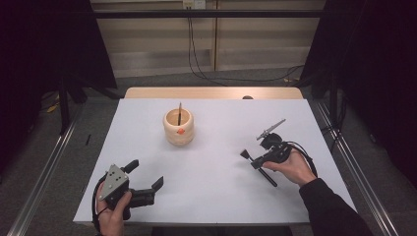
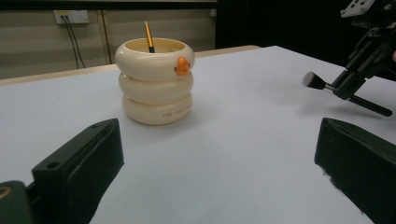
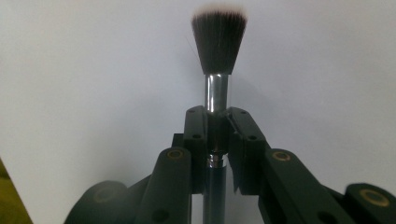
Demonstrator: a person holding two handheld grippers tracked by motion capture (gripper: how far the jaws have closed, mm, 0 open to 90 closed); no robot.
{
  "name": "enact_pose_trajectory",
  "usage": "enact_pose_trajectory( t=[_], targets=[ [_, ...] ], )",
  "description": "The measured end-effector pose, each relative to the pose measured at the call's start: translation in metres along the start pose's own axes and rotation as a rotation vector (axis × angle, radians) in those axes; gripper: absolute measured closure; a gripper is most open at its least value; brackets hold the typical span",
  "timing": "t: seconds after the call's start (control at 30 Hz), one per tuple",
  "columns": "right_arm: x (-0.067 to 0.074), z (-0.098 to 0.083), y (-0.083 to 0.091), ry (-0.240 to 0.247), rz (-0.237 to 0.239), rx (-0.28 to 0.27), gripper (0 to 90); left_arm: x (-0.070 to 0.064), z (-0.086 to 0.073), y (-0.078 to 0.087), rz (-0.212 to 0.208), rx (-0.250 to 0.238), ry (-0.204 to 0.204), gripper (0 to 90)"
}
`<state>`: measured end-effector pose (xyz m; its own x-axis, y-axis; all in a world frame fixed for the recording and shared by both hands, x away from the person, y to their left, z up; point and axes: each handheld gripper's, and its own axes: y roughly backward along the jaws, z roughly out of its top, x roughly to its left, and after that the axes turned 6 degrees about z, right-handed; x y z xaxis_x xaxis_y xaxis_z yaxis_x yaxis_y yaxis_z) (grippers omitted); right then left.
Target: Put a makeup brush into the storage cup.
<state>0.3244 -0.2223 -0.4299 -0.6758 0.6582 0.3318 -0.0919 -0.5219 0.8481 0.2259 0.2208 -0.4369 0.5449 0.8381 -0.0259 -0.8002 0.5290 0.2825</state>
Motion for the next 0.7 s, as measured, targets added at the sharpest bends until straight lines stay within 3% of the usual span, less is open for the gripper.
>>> enact_pose_trajectory(
  t=[0.27,0.7],
  targets=[
    [0.002,-0.005,0.006,-0.006,0.014,-0.076,78.3,0.001,0.0,0.0,0.0,-0.002,0.002,1.1],
    [0.004,-0.019,0.015,0.064,0.009,-0.262,78.3,0.0,0.0,0.001,-0.005,-0.001,-0.001,1.1]
  ],
)
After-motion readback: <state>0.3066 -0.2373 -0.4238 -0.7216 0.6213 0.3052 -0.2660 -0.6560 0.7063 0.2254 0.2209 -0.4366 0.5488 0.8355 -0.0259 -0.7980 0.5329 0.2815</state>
